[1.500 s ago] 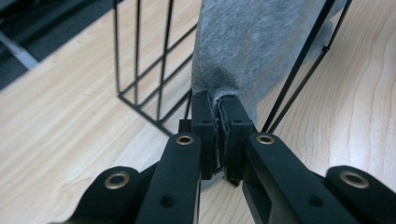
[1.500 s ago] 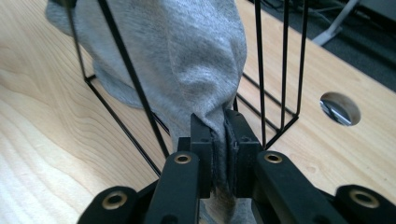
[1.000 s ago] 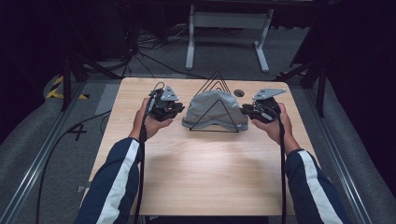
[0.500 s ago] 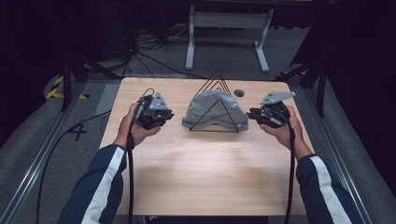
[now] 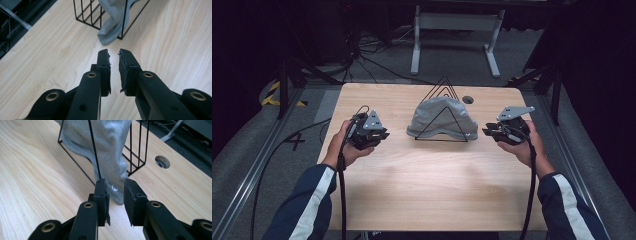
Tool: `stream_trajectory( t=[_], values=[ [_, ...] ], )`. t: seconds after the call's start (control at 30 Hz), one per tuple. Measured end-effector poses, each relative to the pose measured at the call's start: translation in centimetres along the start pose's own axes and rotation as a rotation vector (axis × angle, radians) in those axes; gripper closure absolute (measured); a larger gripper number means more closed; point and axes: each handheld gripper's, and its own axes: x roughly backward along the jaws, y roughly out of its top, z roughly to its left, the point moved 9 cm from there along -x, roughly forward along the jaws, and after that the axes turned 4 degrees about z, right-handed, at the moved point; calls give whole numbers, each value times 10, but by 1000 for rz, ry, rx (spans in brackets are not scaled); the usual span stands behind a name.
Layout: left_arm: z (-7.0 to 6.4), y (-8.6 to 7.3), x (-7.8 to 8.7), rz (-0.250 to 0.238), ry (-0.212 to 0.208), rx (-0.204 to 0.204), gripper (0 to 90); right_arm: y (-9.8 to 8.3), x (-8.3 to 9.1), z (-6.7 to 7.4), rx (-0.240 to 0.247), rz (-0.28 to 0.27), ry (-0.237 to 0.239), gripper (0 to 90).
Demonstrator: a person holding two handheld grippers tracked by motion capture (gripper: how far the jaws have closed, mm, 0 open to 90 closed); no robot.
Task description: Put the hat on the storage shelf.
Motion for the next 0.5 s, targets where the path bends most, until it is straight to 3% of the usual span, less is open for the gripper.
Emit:
stream_trajectory(
  t=[0.5],
  values=[
    [-18, -52, -6, 79, -19, -16, 749, -46, 1, 11, 5, 57, 9, 669]
  ],
)
